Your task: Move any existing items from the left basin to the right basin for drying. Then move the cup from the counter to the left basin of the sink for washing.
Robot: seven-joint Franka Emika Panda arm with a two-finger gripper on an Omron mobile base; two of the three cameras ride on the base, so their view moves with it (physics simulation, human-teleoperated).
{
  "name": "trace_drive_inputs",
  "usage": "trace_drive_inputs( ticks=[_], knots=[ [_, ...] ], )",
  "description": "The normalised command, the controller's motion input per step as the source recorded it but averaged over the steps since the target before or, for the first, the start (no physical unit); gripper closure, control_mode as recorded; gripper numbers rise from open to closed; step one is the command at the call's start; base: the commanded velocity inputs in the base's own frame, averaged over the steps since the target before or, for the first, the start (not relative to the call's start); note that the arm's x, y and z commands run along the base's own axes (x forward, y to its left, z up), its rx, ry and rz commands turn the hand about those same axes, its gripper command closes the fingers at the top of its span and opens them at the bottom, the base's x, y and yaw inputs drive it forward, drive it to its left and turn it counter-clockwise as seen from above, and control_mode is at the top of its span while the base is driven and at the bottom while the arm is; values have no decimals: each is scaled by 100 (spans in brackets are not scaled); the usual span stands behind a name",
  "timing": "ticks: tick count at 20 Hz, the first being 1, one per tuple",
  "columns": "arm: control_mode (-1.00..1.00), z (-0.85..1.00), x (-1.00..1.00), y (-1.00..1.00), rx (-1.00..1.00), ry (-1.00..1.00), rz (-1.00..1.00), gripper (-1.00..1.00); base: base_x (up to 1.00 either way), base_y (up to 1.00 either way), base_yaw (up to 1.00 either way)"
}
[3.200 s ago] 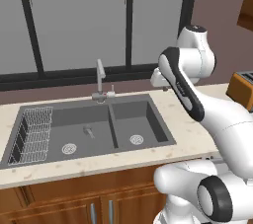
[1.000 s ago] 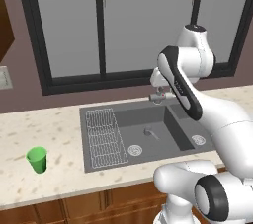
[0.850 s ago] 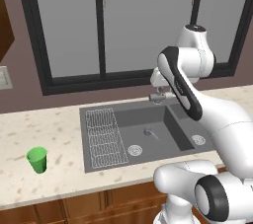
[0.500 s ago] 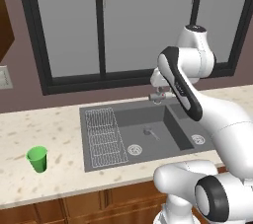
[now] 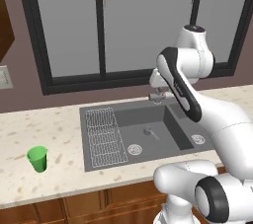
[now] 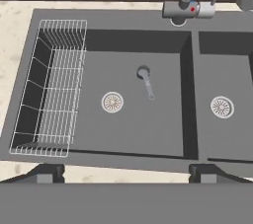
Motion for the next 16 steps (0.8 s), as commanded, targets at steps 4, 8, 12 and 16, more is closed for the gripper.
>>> trace_drive_inputs(
  ticks=[4, 8, 12, 16],
  knots=[
    [-100, -12, -11, 36, -3, 0, 0, -100, 0, 0, 0],
    [-100, -22, -24, 25, 0, 0, 0, -100, 0, 0, 0],
    [-100, -33, -8, 12, 0, 1, -3, -100, 0, 0, 0],
    [-100, -35, 0, 1, 0, 6, -4, -100, 0, 0, 0]
  ],
)
